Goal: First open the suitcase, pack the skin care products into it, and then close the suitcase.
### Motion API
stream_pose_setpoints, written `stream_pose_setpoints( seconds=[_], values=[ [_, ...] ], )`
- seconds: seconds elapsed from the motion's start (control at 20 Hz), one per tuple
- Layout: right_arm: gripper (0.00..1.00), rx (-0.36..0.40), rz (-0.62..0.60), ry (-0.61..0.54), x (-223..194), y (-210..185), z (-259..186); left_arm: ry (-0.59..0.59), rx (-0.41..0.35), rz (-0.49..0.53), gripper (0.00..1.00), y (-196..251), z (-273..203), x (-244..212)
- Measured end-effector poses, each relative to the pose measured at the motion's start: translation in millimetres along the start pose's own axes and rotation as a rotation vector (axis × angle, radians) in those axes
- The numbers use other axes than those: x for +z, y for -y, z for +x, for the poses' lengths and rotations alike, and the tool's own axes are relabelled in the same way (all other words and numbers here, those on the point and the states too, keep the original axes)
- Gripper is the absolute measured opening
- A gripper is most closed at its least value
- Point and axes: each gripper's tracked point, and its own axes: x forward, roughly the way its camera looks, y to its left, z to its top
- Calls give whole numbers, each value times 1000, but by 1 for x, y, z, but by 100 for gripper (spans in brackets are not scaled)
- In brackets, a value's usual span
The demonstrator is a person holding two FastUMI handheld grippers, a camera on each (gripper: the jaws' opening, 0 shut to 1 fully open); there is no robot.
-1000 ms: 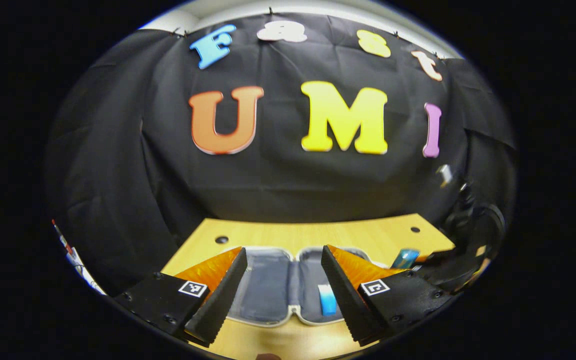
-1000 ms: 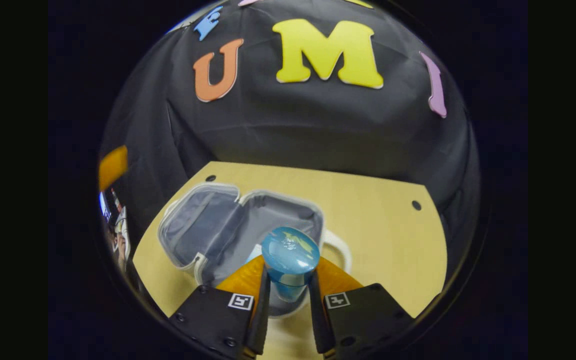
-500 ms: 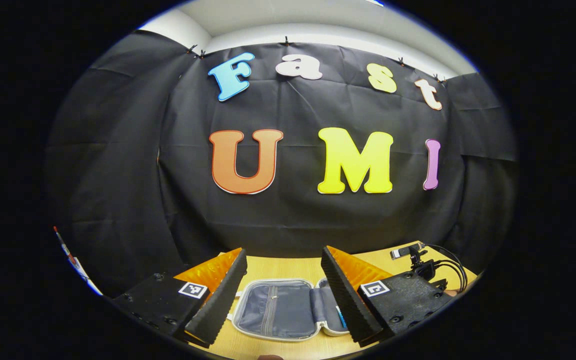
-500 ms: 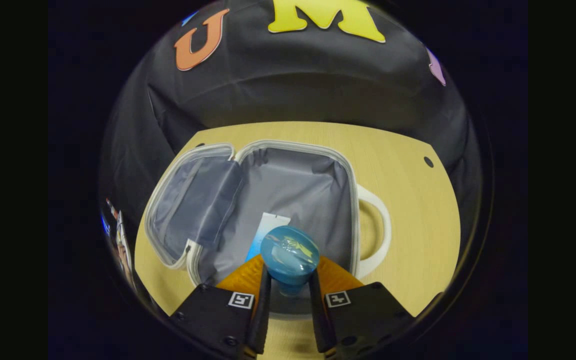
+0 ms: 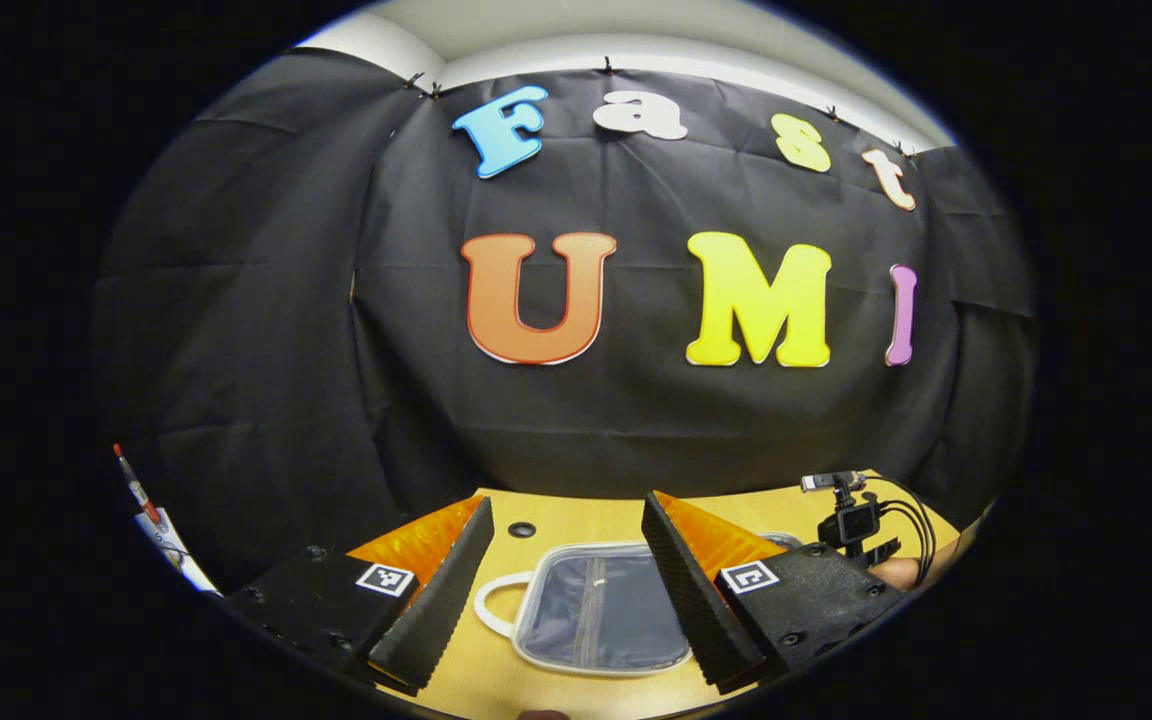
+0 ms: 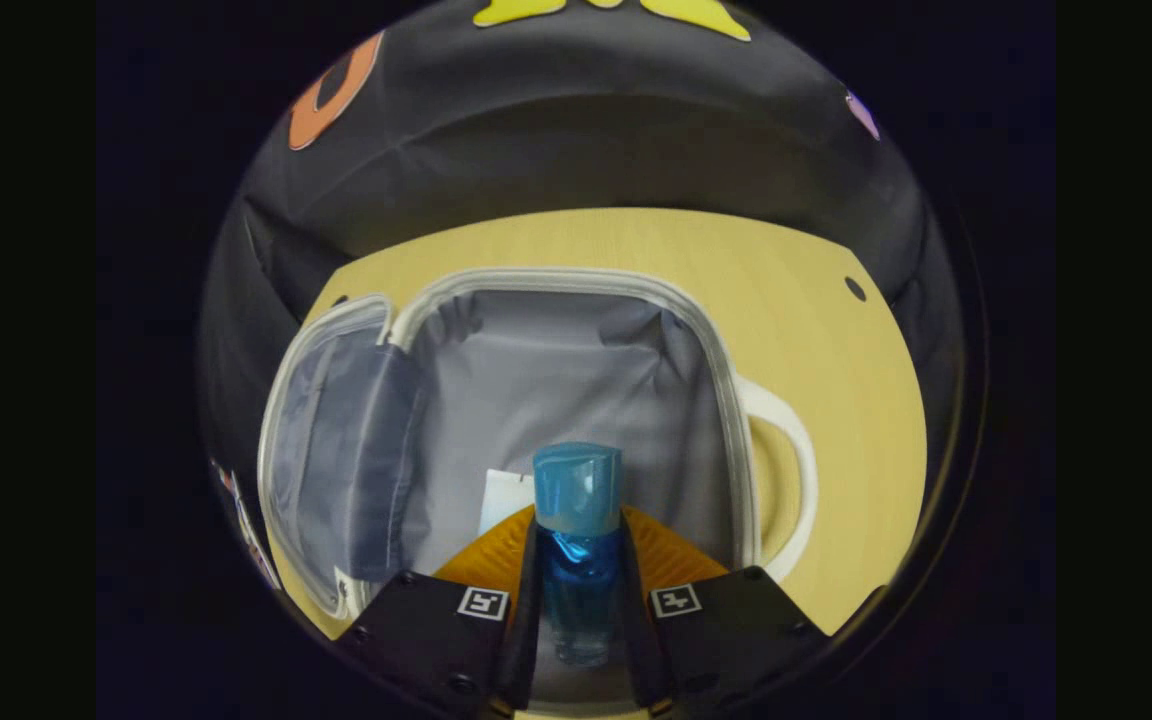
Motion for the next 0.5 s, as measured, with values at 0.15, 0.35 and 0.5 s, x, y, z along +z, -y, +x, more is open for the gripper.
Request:
stream_pose_setpoints(
  seconds=[0.15,0.35,0.5],
  values=[
    [35,-41,17,-38,-3,3,12,-15,14,-28,95,-18,0,-15],
    [37,-51,-3,-30,-2,-2,13,-74,53,-93,95,-47,5,-41],
    [45,-30,4,-28,-1,-4,5,-125,64,-159,96,-66,12,-59]
  ],
)
